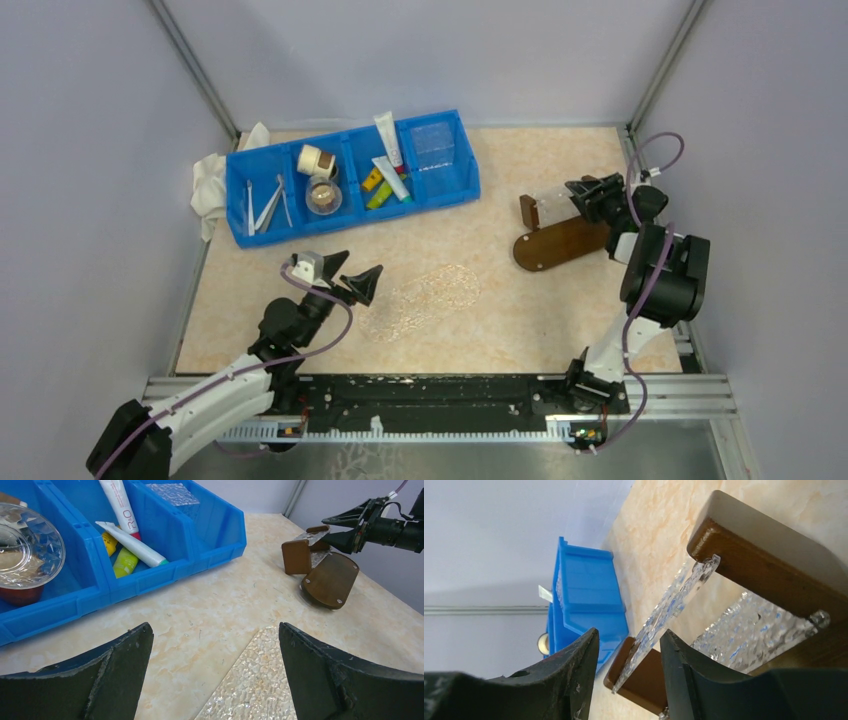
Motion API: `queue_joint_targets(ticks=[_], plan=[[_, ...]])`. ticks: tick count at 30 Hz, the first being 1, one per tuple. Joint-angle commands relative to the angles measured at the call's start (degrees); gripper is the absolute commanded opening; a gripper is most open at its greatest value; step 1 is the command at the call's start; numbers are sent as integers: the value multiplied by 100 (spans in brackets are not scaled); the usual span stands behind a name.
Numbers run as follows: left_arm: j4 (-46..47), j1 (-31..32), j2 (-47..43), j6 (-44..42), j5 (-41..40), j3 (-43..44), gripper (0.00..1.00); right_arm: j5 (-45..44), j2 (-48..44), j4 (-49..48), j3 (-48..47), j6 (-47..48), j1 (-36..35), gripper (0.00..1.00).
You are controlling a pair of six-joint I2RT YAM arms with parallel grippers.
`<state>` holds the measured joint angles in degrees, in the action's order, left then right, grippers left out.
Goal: Prepare toiletry sets of a toothbrush and toothpaste on the tray
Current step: Place the toothpaste holder at the center of the board.
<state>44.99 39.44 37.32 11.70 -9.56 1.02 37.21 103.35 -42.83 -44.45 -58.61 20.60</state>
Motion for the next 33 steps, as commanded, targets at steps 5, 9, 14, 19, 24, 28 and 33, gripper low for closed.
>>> queue_joint_targets(ticks=[5, 9, 14, 19, 24, 28, 33], plan=[[168, -16, -63, -53, 42, -542, 99, 50, -469, 701, -242, 762, 105, 48], [168, -12, -85, -50, 44, -550, 99, 59, -260, 749, -258, 797, 159, 44], [168, -8, -98, -45, 33, -559, 99, 84, -181, 805, -258, 853, 239, 33], [173, -7, -76, -40, 30, -550, 99, -205, -205, 1556, -407, 1275, 261, 27], [169, -15, -89, -46, 39, -554, 99, -335, -176, 2237, -575, 1660, 269, 23], [176, -6, -76, -50, 41, -548, 99, -314, -308, 2297, -547, 1742, 279, 23], [177, -9, -81, -46, 42, -550, 99, -433, -307, 2557, -597, 1989, 278, 23]])
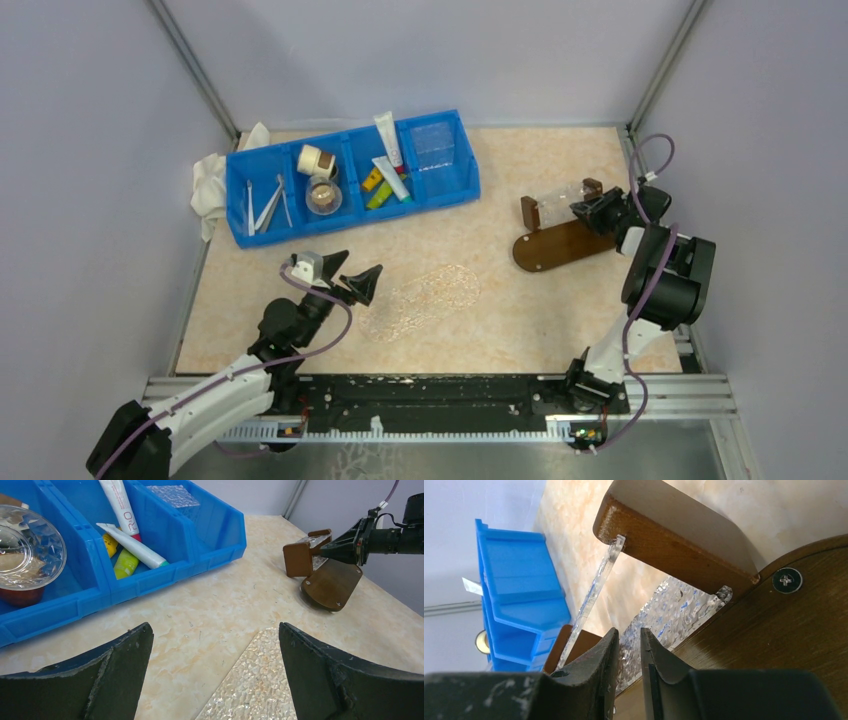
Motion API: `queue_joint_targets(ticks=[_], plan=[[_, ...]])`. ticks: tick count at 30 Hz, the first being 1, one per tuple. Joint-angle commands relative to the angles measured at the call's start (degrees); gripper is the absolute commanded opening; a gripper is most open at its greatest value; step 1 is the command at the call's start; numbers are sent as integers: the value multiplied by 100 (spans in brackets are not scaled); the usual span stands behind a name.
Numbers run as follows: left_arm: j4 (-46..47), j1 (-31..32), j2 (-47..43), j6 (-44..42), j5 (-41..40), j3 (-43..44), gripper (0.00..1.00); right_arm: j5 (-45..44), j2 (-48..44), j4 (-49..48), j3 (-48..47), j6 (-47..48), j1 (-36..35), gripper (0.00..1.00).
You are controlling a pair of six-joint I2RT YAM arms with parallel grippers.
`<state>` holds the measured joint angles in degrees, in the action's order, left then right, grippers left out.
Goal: Prepare toiletry sets of a toothbrush and toothpaste on the tray
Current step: Place the toothpaste holder at the center of the board.
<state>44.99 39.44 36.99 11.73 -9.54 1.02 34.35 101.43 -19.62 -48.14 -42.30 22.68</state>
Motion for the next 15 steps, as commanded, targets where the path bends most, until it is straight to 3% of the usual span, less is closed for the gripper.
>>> queue_joint_targets(ticks=[1, 7, 15], plan=[[177, -15, -53, -49, 40, -550, 99, -174, -98, 288, -240, 414, 70, 23], [176, -11, -19, -56, 56, -538, 99, -243, 132, 378, -423, 472, 57, 16], [178, -11, 26, -48, 49, -515, 99, -239, 564, 380, -827, 512, -122, 16]])
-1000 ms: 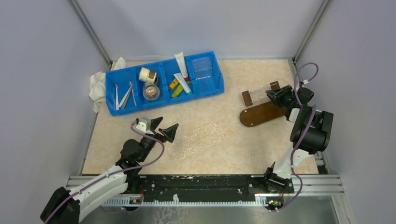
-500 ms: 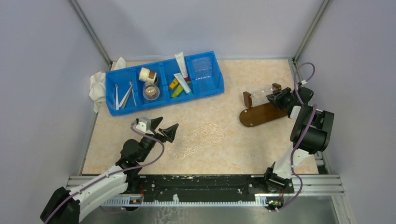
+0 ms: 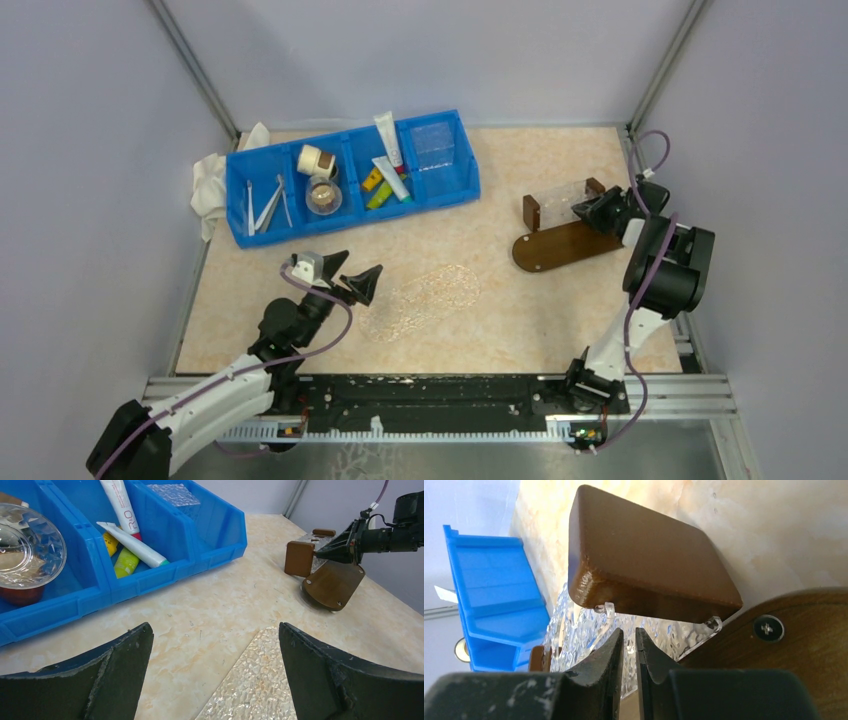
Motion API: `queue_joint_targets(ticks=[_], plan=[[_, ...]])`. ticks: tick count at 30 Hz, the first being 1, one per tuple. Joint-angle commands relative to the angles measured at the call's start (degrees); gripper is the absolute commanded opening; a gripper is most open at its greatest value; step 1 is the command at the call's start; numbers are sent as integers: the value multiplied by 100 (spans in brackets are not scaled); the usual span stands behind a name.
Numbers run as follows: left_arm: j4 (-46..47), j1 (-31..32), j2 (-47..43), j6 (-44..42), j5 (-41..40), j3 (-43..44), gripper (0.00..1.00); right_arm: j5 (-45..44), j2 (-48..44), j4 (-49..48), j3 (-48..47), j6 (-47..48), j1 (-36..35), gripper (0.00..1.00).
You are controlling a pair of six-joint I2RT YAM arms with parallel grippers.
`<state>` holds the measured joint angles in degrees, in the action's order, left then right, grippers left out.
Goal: Prepare toiletry sets of a toothbrush and toothpaste on the tray
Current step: Place the toothpaste holder at the center of the board.
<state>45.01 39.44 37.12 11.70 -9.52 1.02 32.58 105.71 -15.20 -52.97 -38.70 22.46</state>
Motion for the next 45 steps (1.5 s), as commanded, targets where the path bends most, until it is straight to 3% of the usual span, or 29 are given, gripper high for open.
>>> queue_joint_targets(ticks=[1, 25, 34, 37, 41, 45], plan=[[182, -15, 14, -45, 47, -513, 99, -73, 159, -71, -372, 159, -127, 16], [161, -8, -98, -58, 55, -560, 99, 751, -628, -21, 203, 54, 99, 18], [157, -13, -101, -52, 56, -559, 99, 1800, -1312, 165, 559, 290, 283, 20], [157, -8, -109, -61, 60, -559, 99, 2047, -1635, -13, 720, 325, 490, 24], [149, -13, -120, -55, 66, -559, 99, 1965, -1822, -180, 697, 232, 518, 39], [149, -13, -102, -64, 74, -551, 99, 1689, -1433, 16, 374, 109, 510, 42]])
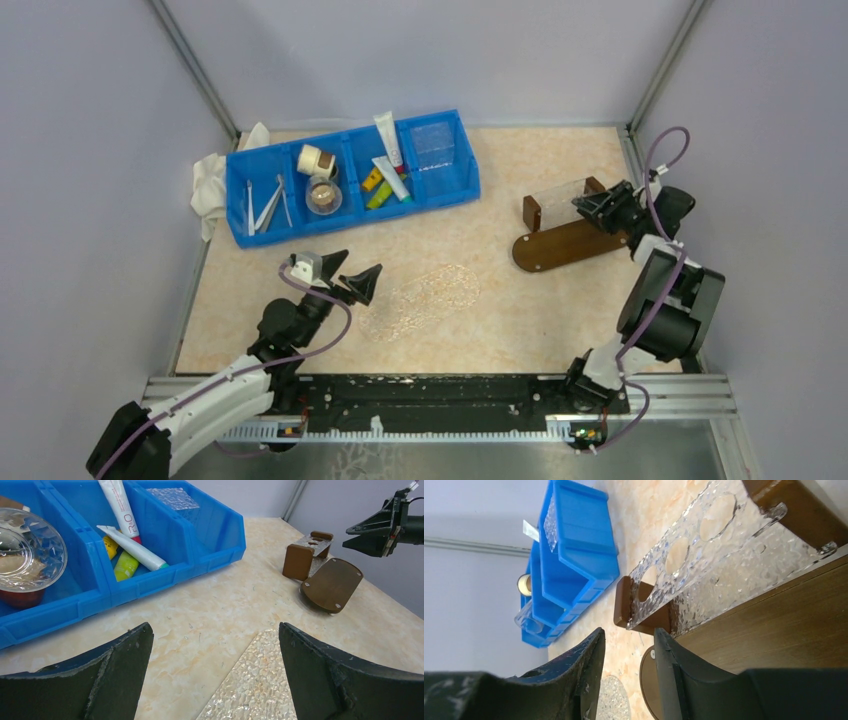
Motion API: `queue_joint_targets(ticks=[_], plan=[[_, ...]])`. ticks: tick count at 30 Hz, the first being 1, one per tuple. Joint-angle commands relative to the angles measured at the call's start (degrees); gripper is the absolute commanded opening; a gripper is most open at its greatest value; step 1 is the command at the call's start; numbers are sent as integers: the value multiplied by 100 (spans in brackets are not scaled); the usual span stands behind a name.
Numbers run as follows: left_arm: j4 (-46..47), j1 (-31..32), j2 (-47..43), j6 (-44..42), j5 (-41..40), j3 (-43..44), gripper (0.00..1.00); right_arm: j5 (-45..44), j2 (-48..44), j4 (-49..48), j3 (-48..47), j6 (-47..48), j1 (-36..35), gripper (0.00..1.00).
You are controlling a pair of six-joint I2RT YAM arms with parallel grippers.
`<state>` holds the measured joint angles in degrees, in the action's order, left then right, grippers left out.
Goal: Prepare toiletry sets of a toothbrush and toothpaste on the tray
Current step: Place the toothpaste holder at the center of the board, then adjust the tray at the center of the board.
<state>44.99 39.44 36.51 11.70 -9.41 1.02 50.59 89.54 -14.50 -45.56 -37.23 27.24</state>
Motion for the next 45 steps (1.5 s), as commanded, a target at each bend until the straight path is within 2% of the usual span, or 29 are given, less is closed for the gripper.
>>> queue_joint_targets(ticks=[1, 8, 17, 22, 25, 29, 35, 39, 45], plan=[[147, -12, -44, -63, 62, -554, 99, -185, 293, 53, -468, -20, 19, 43], [159, -12, 8, -56, 53, -533, 99, -729, 750, 158, -790, 102, -282, 50], [168, -12, 50, -45, 44, -515, 99, -1006, 1339, 44, -1097, -70, -413, 49], [168, -8, 58, -37, 27, -519, 99, -1076, 1312, 129, -1016, -53, -383, 44], [163, -11, 49, -37, 34, -515, 99, -1060, 1237, 203, -946, -51, -314, 34], [159, -13, 24, -41, 35, -531, 99, -1013, 1143, 291, -795, -3, -250, 27], [150, -9, -28, -36, 32, -548, 99, -930, 1018, 338, -633, 3, -193, 26], [150, -7, -24, -33, 36, -542, 99, -850, 1191, 177, -643, -135, -194, 19], [148, -11, -23, -24, 23, -541, 99, -658, 1547, -370, -632, -576, -199, 14]])
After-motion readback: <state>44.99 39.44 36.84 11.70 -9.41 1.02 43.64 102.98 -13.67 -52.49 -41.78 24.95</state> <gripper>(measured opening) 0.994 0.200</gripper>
